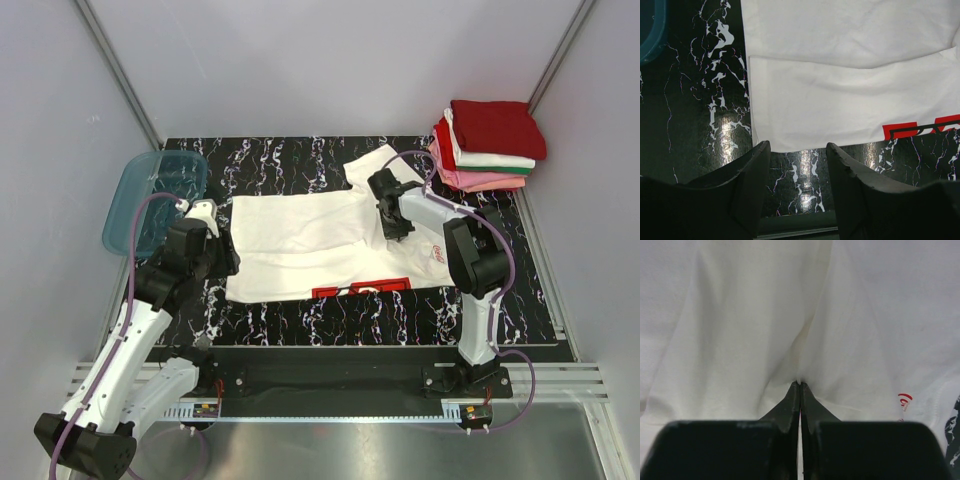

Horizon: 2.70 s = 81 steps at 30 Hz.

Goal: Fold and stack the t-shirts
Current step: Fold the tshirt

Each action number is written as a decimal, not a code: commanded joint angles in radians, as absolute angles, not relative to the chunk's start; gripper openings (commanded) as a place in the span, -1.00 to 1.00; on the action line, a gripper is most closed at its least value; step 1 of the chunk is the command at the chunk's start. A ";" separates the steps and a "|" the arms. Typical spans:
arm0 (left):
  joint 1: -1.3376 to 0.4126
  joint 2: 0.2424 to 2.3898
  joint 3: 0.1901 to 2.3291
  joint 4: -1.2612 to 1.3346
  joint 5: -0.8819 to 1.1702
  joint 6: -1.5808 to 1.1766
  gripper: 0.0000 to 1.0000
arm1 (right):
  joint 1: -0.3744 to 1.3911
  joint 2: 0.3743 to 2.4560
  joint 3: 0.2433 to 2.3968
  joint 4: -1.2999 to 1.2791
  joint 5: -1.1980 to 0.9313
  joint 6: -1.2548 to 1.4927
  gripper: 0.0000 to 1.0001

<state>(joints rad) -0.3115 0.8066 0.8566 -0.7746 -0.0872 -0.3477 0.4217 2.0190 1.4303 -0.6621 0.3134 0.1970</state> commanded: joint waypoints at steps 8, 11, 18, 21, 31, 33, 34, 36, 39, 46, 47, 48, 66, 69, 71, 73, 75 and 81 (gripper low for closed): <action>-0.308 0.796 0.853 -0.732 -0.095 -0.339 0.08 | 0.426 1.950 1.587 -0.727 0.555 0.109 -1.00; -0.308 0.798 0.851 -0.732 -0.095 -0.337 0.08 | 0.423 1.979 1.637 -0.723 0.600 0.083 -1.00; -0.307 0.808 0.853 -0.732 -0.100 -0.337 0.07 | 0.396 2.054 1.729 -0.667 0.617 0.020 -1.00; -0.305 0.818 0.854 -0.732 -0.101 -0.337 0.07 | 0.390 2.097 1.769 -0.646 0.635 0.005 -1.00; -0.301 0.839 0.854 -0.732 -0.098 -0.337 0.08 | 0.336 2.195 1.851 -0.557 0.663 -0.086 -1.00; -0.301 0.842 0.854 -0.733 -0.098 -0.337 0.08 | 0.322 2.210 1.859 -0.537 0.666 -0.087 -1.00; -0.301 0.844 0.853 -0.733 -0.098 -0.337 0.08 | 0.318 2.215 1.864 -0.531 0.663 -0.087 -1.00; -0.301 0.848 0.854 -0.733 -0.098 -0.337 0.08 | 0.314 2.224 1.870 -0.506 0.664 -0.094 -1.00; -0.301 0.854 0.853 -0.732 -0.097 -0.337 0.08 | 0.307 2.238 1.870 -0.460 0.667 -0.107 -1.00; -0.301 0.867 0.853 -0.736 -0.101 -0.341 0.10 | 0.265 2.327 2.012 -0.572 0.623 -0.042 -0.14; -0.301 0.870 0.853 -0.736 -0.103 -0.341 0.11 | 0.255 2.335 2.022 -0.609 0.621 -0.014 0.08; -0.301 0.873 0.853 -0.736 -0.103 -0.341 0.18 | 0.255 2.330 2.031 -0.624 0.623 -0.006 0.21; -0.290 1.141 0.749 -0.566 -0.055 -0.636 0.78 | 0.114 1.525 1.108 -0.663 0.120 0.469 0.80; -0.282 1.117 0.669 -0.546 -0.066 -0.689 0.78 | 0.014 1.415 0.941 -0.632 0.005 0.567 0.77; -0.279 1.071 0.612 -0.545 -0.077 -0.718 0.78 | 0.009 1.349 0.888 -0.637 0.038 0.630 0.75; -0.278 1.039 0.582 -0.542 -0.097 -0.736 0.80 | 0.008 1.312 0.824 -0.635 0.061 0.669 0.75; -0.270 1.000 0.537 -0.532 -0.118 -0.750 0.82 | 0.006 1.273 0.775 -0.626 0.077 0.701 0.74; -0.253 1.009 0.486 -0.485 -0.149 -0.756 0.87 | -0.066 1.302 0.697 -0.523 0.046 0.716 0.60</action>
